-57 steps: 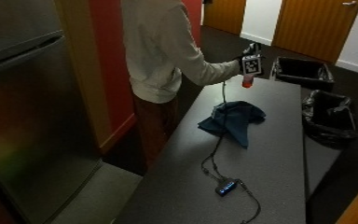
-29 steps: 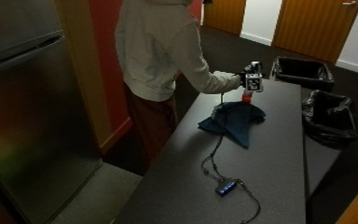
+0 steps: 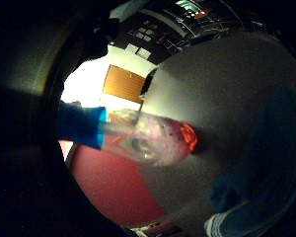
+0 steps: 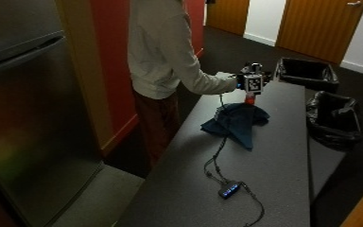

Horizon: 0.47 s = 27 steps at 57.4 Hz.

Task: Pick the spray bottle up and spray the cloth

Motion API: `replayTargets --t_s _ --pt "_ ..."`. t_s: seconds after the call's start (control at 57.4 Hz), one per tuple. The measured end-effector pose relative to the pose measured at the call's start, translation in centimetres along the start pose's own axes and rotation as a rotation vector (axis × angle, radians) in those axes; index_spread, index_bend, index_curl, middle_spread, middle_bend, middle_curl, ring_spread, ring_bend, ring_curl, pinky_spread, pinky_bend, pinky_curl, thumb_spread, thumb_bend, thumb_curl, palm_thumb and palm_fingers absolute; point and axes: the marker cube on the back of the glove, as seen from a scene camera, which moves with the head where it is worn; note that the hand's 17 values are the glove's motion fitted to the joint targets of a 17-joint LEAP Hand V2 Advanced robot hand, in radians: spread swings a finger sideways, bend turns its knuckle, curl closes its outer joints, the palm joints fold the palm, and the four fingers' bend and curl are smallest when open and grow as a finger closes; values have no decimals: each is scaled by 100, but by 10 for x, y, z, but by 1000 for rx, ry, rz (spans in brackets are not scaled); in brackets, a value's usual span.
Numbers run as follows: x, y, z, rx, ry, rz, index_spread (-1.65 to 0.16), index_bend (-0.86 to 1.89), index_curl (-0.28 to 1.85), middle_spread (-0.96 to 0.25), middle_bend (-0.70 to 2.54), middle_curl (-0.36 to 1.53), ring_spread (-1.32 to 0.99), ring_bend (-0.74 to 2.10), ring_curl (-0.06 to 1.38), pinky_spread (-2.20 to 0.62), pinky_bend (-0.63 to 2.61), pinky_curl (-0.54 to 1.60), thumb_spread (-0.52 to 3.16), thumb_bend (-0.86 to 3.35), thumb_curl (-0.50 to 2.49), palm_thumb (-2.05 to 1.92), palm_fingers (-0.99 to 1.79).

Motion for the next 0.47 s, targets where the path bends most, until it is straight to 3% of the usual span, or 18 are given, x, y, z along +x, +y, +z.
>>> replayTargets --t_s 0.087,0.139,0.244,0.47 --pt "-13 16 -23 -21 10 -25 -30 6 25 -11 26 41 -8 48 39 6 54 40 80 -6 51 59 33" --pt "-7 9 -40 92 105 -33 -30 7 23 -11 26 41 -8 48 38 8 54 39 82 -6 48 57 32" --pt "-22 55 -65 -104 66 -17 -31 9 21 -10 26 41 -6 49 38 10 53 38 84 -5 45 54 31" --pt "-25 84 -126 42 151 13 -31 10 19 -9 27 40 -5 49 36 12 51 36 85 -4 40 53 31"
